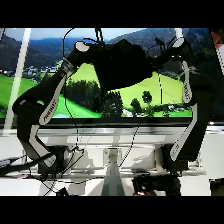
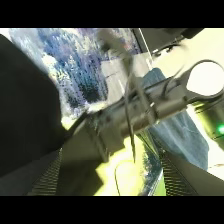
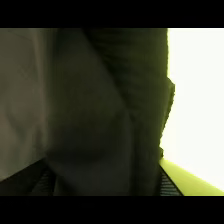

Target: Fold the clothes and pants, and hang the long-sleeved shirts on hangers.

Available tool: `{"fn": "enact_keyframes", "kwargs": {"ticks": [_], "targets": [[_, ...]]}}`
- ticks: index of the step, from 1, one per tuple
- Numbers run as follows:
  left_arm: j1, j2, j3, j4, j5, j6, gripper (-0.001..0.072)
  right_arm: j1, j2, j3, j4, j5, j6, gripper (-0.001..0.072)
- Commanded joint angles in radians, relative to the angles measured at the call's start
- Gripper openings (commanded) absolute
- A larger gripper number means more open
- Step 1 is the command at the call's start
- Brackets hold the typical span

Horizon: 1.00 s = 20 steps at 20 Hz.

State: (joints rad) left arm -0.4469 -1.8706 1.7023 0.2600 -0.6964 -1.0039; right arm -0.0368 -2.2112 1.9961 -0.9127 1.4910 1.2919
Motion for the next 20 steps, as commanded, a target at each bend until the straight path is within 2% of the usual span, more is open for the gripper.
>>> {"fn": "enact_keyframes", "kwargs": {"ticks": [1,2,3,6,8,11,16,20], "targets": [[0.006,0.002,0.0,0.001,0.002,0.058,0.069,0.055,-0.035,0.002,0.078,-0.024,0.001,0.0494],[0.013,0.002,0.0,0.001,-0.006,0.1,0.069,0.07,-0.035,0.012,0.082,-0.047,0.001,0.0202],[0.026,0.004,0.0,0.001,-0.017,0.107,0.0689,0.082,-0.034,0.025,0.081,-0.056,0.0,0.0022],[0.082,0.031,0.0,0.014,-0.111,0.108,0.069,0.092,0.004,0.031,0.071,-0.111,0.001,0.002],[0.121,0.077,0.0,0.123,-0.203,0.142,0.069,0.071,0.063,0.031,0.067,-0.148,0.002,0.002],[0.158,0.181,0.0,0.285,-0.32,0.146,0.069,0.002,0.18,0.031,0.068,-0.169,0.007,0.002],[0.174,0.34,0.0,0.297,-0.352,0.145,0.069,-0.196,0.385,0.031,0.05,-0.137,0.082,0.002],[0.174,0.453,0.0,0.297,-0.369,0.146,0.069,-0.401,0.541,0.031,-0.152,-0.111,0.183,0.002]]}}
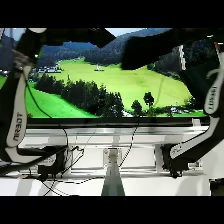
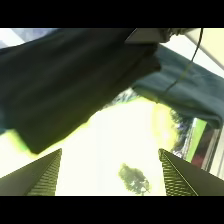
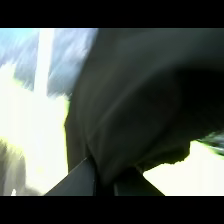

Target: Fold the clothes and pants, and hang the long-sleeved shirts on hangers.

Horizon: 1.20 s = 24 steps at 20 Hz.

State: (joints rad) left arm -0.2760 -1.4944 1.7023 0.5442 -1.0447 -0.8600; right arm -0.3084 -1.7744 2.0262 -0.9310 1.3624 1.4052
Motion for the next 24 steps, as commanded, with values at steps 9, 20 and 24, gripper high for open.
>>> {"fn": "enact_keyframes", "kwargs": {"ticks": [9,20,24], "targets": [[0.011,0.175,0.0,0.013,-0.018,0.005,0.069,-0.577,0.203,-0.037,-0.506,0.312,0.299,0.0019],[0.01,0.169,0.0,0.006,-0.018,0.004,0.0691,-0.615,0.203,-0.053,-0.557,0.382,0.224,0.0693],[0.01,0.169,0.0,0.005,-0.018,0.005,0.0691,-0.579,0.217,-0.053,-0.493,0.389,0.224,0.0016]]}}
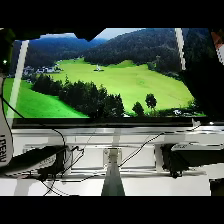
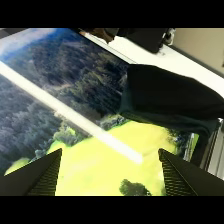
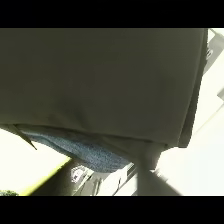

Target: Fold the clothes and pants, and hang the long-sleeved shirts on hangers.

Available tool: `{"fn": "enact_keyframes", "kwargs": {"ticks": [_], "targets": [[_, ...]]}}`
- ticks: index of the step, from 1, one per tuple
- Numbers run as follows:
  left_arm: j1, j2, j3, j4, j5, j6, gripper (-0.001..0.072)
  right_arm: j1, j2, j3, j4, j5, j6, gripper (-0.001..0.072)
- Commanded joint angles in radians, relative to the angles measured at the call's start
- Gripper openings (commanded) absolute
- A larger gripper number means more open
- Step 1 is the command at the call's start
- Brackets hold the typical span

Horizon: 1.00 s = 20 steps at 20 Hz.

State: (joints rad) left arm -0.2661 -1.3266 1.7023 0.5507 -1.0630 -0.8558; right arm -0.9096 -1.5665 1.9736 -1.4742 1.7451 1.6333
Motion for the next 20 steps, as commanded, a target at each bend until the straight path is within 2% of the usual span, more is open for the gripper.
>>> {"fn": "enact_keyframes", "kwargs": {"ticks": [1,4,7,9,15,20], "targets": [[0.0,0.001,0.0,-0.001,0.0,0.0,0.0691,0.046,0.014,-0.001,0.11,-0.002,-0.004,0.002],[0.0,0.001,0.0,-0.001,0.0,0.0,0.0691,0.172,0.039,0.0,0.293,-0.075,-0.031,0.0019],[0.0,0.001,0.0,-0.001,0.0,0.0,0.0691,0.371,0.077,0.0,0.356,-0.148,-0.071,0.0019],[0.0,0.001,0.0,-0.001,0.0,0.0,0.0691,0.538,0.109,0.0,0.353,-0.205,-0.093,0.0019],[0.0,0.001,0.0,-0.001,0.0,0.0,0.0691,1.063,0.202,0.0,0.286,-0.311,-0.258,0.0019],[0.0,0.001,0.0,-0.001,0.0,0.0,0.0691,1.313,0.223,0.0,0.123,-0.313,-0.262,0.0019]]}}
